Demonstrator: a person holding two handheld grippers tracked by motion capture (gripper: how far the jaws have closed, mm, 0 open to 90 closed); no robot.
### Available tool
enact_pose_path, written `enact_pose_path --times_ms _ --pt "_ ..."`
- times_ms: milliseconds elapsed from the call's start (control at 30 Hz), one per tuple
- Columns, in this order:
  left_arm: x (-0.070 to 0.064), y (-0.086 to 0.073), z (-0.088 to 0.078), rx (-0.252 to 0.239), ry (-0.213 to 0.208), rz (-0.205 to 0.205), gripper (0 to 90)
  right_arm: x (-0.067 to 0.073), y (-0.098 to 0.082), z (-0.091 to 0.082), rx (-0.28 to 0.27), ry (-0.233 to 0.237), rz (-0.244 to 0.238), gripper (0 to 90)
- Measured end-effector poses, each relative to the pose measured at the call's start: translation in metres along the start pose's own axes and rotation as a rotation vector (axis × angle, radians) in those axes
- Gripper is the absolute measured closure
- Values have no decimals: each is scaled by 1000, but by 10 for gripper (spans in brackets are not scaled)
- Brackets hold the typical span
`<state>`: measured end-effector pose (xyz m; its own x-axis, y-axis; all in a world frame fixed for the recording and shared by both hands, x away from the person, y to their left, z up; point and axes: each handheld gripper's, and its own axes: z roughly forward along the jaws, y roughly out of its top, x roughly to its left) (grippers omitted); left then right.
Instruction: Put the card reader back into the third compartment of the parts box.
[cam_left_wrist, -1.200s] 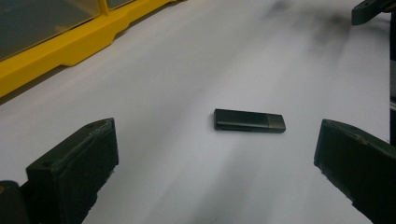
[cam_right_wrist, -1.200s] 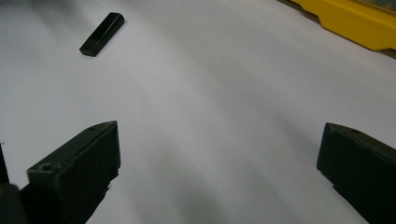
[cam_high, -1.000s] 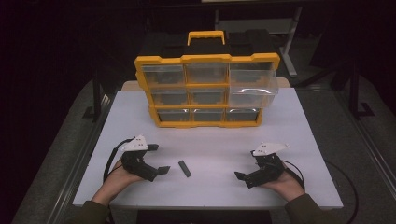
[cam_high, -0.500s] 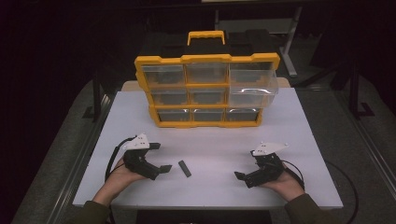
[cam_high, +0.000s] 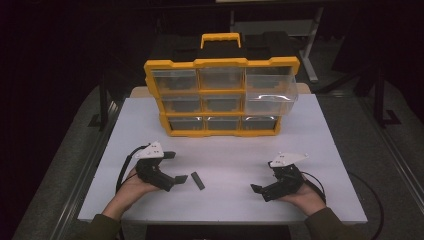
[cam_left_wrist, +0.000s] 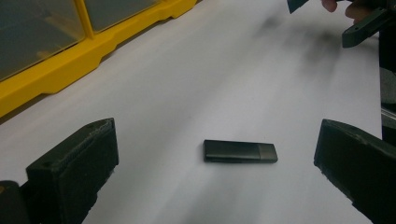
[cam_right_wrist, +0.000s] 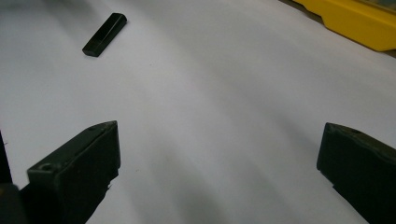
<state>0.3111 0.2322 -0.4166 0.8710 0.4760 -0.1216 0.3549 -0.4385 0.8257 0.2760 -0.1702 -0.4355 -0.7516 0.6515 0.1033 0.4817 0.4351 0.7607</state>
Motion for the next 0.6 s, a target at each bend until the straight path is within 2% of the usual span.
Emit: enact_pose_path --times_ms 600 --pt "-2 10 9 -14 -10 9 0 0 0 0 -1 2 3 0"
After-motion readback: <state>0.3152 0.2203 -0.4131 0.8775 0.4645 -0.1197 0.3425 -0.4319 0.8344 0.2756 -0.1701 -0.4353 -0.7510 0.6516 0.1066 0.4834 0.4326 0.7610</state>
